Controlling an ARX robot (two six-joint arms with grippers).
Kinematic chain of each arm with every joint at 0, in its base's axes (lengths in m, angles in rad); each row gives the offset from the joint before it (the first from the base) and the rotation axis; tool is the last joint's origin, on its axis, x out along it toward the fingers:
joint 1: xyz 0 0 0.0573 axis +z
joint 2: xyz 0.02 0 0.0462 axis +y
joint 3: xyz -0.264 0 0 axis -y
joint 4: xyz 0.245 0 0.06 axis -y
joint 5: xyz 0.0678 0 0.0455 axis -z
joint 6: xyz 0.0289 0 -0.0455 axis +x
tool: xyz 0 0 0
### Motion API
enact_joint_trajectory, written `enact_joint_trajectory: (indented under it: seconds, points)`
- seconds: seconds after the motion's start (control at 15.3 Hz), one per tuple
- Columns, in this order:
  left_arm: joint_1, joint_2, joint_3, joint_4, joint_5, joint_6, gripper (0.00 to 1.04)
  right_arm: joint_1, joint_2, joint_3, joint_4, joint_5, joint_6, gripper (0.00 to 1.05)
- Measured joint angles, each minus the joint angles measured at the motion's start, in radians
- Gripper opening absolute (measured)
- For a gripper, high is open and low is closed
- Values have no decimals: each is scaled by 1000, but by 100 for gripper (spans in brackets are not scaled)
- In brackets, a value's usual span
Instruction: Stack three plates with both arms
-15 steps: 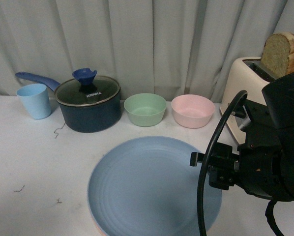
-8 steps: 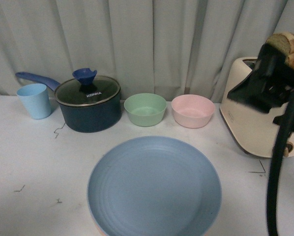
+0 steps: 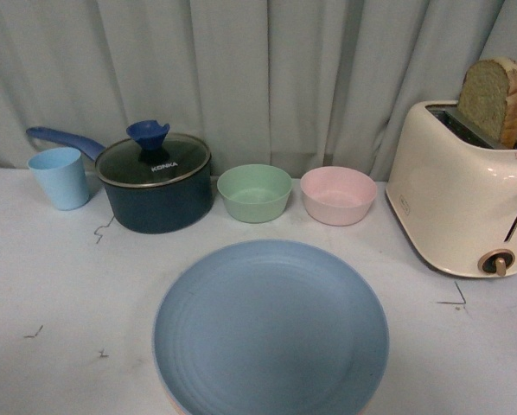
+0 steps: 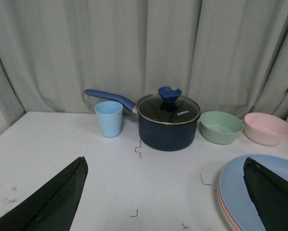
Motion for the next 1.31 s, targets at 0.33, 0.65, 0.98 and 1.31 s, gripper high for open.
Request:
enact_joint_trajectory:
  seconds: [0.33,0.65,0.98,1.31]
  points:
    - [0,0,0,0,0,0,98,6,-296,-137,-126,-8,-18,2]
    - [0,0,0,0,0,0,98,6,-426,-196,-206,-8,-18,2]
    - [0,0,0,0,0,0,98,6,-478,-211,-241,-8,-18,2]
    - [0,0,0,0,0,0,98,6,-563,-236,-284,-8,-18,2]
